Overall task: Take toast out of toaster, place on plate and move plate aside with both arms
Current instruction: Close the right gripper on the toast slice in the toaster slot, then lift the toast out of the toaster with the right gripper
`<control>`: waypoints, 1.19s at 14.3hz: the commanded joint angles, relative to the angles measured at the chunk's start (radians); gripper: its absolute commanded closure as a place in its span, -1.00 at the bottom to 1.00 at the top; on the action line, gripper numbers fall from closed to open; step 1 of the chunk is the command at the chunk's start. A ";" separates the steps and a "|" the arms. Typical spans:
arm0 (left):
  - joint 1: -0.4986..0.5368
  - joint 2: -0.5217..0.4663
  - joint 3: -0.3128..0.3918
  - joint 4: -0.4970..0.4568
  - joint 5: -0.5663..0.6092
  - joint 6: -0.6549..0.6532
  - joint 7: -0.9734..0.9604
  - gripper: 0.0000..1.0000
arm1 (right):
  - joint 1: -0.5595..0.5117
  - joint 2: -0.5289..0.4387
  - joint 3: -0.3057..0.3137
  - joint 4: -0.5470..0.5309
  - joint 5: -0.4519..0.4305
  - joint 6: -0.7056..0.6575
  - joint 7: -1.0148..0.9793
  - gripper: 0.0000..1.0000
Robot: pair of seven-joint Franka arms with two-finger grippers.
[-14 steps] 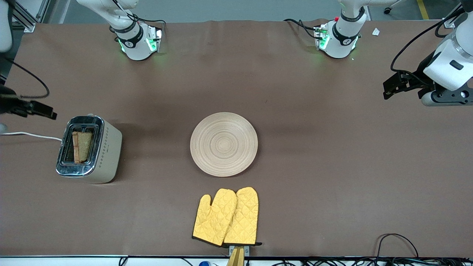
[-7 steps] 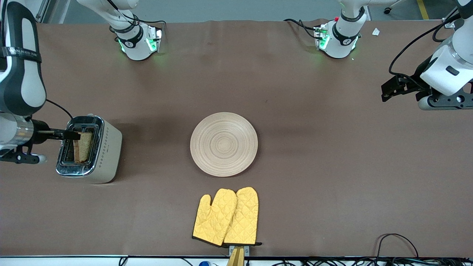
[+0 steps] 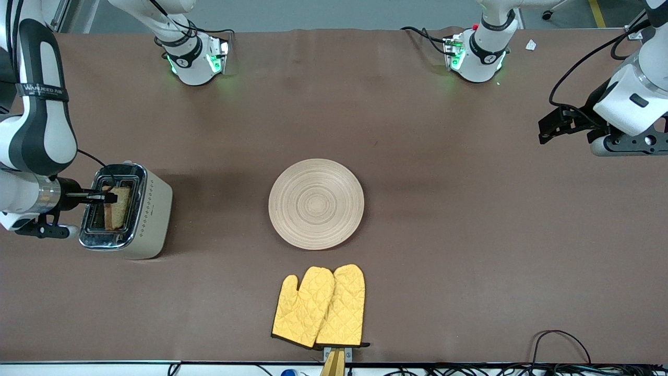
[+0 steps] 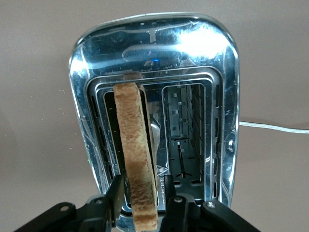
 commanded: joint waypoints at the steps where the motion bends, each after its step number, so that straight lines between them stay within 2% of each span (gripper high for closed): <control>1: 0.004 0.004 -0.004 0.015 0.013 -0.004 0.019 -1.00 | -0.001 0.001 0.003 -0.001 0.021 0.003 -0.009 0.44; 4: -0.001 0.014 -0.004 0.014 0.018 -0.001 0.018 -1.00 | 0.016 -0.002 0.003 0.001 0.021 -0.007 -0.009 0.82; 6: -0.007 0.018 -0.005 0.014 0.016 -0.001 0.018 -1.00 | 0.015 -0.017 0.003 0.008 0.019 -0.008 -0.009 0.94; 12: 0.007 0.011 -0.004 0.015 0.005 -0.002 0.024 -1.00 | 0.015 -0.198 0.006 0.011 0.021 -0.071 -0.009 0.95; 14: 0.018 0.007 -0.002 0.015 0.004 -0.008 0.031 -1.00 | 0.016 -0.244 0.037 0.013 0.021 -0.097 -0.008 0.95; 17: 0.028 0.002 -0.004 0.014 0.001 -0.013 0.032 -1.00 | 0.027 -0.252 0.126 0.033 0.021 -0.138 0.007 0.93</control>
